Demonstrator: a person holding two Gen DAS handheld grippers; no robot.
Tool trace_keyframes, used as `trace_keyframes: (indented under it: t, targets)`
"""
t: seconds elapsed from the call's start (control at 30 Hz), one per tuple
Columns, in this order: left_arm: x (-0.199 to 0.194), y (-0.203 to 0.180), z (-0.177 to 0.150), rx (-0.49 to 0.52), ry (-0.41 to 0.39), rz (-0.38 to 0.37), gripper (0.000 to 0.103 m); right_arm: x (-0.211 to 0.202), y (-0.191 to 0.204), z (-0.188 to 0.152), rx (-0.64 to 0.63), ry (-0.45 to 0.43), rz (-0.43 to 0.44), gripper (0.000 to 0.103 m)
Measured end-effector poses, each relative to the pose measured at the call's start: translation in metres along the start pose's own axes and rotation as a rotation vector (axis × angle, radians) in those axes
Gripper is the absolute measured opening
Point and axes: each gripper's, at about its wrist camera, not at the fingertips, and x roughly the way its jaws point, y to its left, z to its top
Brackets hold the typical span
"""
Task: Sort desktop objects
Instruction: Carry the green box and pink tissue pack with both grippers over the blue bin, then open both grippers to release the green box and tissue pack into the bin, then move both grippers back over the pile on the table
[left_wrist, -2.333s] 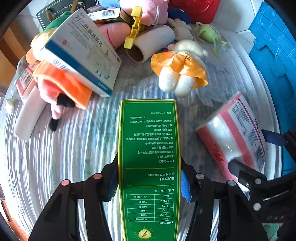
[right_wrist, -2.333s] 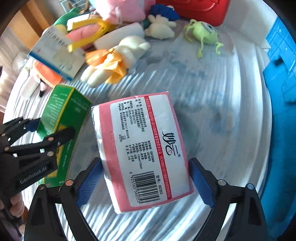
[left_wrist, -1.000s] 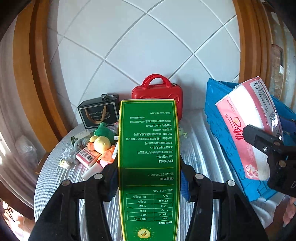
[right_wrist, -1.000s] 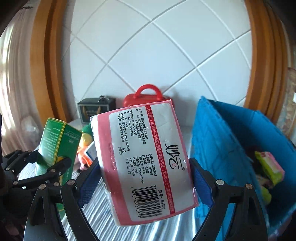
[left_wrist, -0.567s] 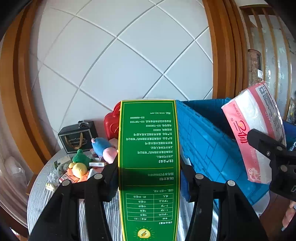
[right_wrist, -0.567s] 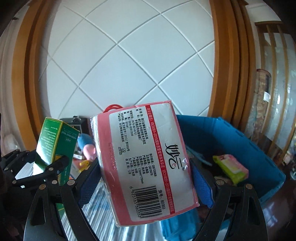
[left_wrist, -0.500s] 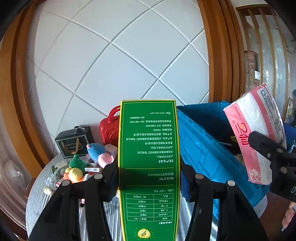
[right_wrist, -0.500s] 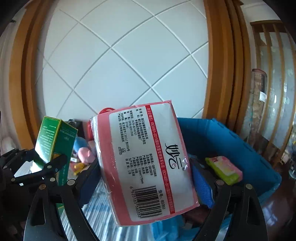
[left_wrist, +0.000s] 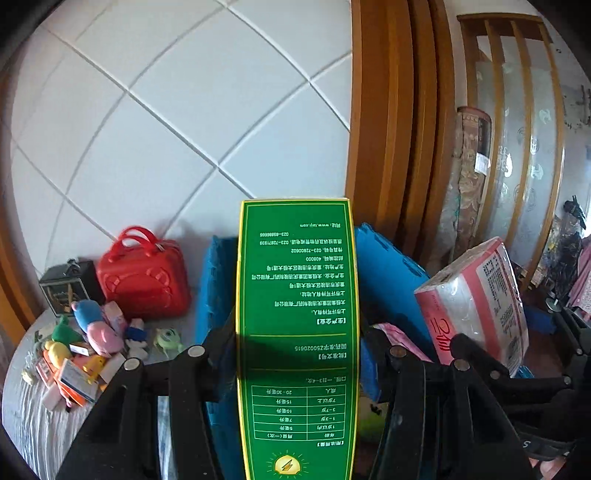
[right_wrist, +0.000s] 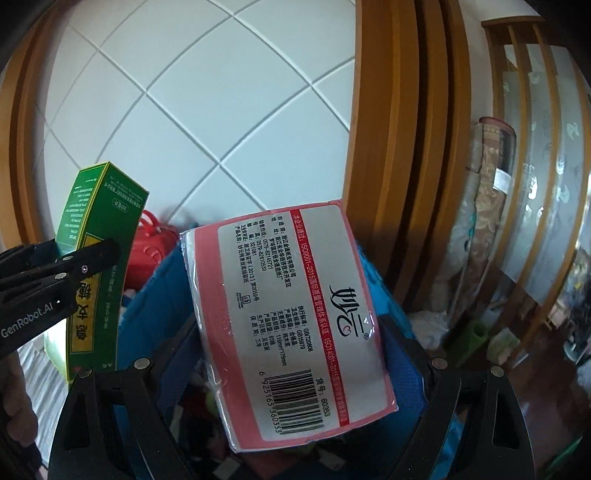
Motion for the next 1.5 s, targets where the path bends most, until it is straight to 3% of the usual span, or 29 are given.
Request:
trace_keyframes:
  t: [0.13, 0.23, 0.37, 0.53, 0.67, 0.77, 0.9, 1.07, 1.17, 1.33, 1.5]
  targets:
    - [0.058, -0.022, -0.016, -0.004, 0.216, 0.036, 0.052, 0.044, -0.028, -0.019, -0.023, 0.153, 0.022, 0.091]
    - [0.083, -0.031, -0.036, -0.022, 0.327, 0.064, 0.052, 0.068, -0.034, -0.037, -0.063, 0.242, 0.055, 0.091]
    - [0.099, -0.036, -0.051, -0.029, 0.407, 0.078, 0.053, 0.089, -0.039, -0.049, -0.103, 0.314, 0.063, 0.091]
    - [0.098, -0.042, -0.061, -0.027, 0.428, 0.066, 0.053, 0.091, -0.044, -0.057, -0.137, 0.355, 0.102, 0.091]
    - [0.092, -0.048, -0.067, -0.022, 0.418, 0.068, 0.054, 0.084, -0.045, -0.063, -0.152, 0.348, 0.113, 0.092]
    - [0.089, -0.05, -0.067, -0.02, 0.397, 0.064, 0.065, 0.08, -0.048, -0.065, -0.144, 0.334, 0.105, 0.092]
    - [0.076, -0.052, -0.064, -0.006, 0.332, 0.07, 0.07, 0.076, -0.048, -0.069, -0.149, 0.325, 0.086, 0.093]
    - [0.048, -0.042, -0.056, -0.02, 0.245, 0.086, 0.077, 0.062, -0.054, -0.066, -0.112, 0.261, 0.076, 0.103]
    - [0.028, -0.031, -0.053, -0.027, 0.191, 0.106, 0.078, 0.049, -0.055, -0.064, -0.093, 0.217, 0.068, 0.103]
    - [-0.01, 0.002, -0.053, -0.064, 0.1, 0.138, 0.078, 0.027, -0.042, -0.06, -0.038, 0.125, 0.145, 0.103]
    - [-0.046, 0.057, -0.055, -0.136, 0.015, 0.256, 0.078, 0.013, 0.0, -0.044, -0.04, 0.044, 0.256, 0.103]
